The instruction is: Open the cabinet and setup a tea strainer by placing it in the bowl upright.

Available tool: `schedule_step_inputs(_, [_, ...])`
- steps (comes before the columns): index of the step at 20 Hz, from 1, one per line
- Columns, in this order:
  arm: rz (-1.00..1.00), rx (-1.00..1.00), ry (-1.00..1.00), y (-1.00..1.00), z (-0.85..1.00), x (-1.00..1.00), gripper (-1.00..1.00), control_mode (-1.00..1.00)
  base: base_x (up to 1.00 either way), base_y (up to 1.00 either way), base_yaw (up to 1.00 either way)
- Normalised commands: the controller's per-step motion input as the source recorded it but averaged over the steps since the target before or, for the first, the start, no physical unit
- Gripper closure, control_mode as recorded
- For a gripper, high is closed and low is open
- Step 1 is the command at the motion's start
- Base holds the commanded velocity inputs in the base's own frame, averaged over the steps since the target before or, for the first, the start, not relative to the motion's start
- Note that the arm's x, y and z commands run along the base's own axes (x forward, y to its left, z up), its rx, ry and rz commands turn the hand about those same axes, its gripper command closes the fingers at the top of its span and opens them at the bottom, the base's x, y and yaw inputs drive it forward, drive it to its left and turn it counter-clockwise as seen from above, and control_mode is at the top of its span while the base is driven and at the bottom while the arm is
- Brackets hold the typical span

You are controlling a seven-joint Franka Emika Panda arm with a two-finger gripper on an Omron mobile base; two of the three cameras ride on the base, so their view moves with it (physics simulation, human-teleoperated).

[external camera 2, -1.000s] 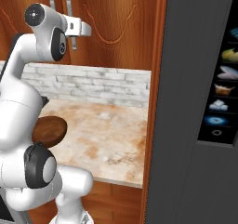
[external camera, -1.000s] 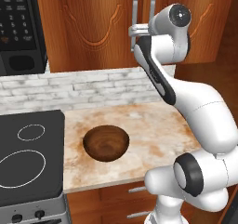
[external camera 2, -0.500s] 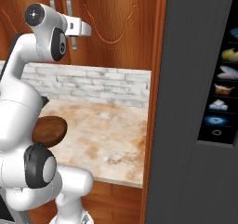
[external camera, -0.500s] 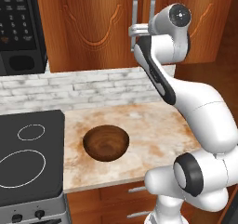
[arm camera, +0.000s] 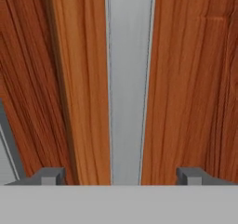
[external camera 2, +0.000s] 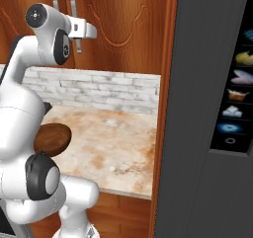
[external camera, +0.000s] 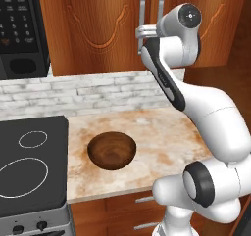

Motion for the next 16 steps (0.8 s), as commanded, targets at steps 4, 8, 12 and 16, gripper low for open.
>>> schedule_step_inputs(4, [-0.01,0.0,0.0,-0.07,0.0,-0.17,1.0,-1.0,0.0,0.0,0.0])
schedule_step_inputs(8, [0.0,0.04,0.0,-0.45,0.0,-0.53,1.0,-1.0,0.0,0.0,0.0])
schedule_step_inputs(12, [0.0,0.04,0.0,-0.51,0.0,-0.62,1.0,-1.0,0.0,0.0,0.0])
schedule_step_inputs(16, [0.0,0.03,0.0,-0.51,0.0,-0.63,1.0,-1.0,0.0,0.0,0.0])
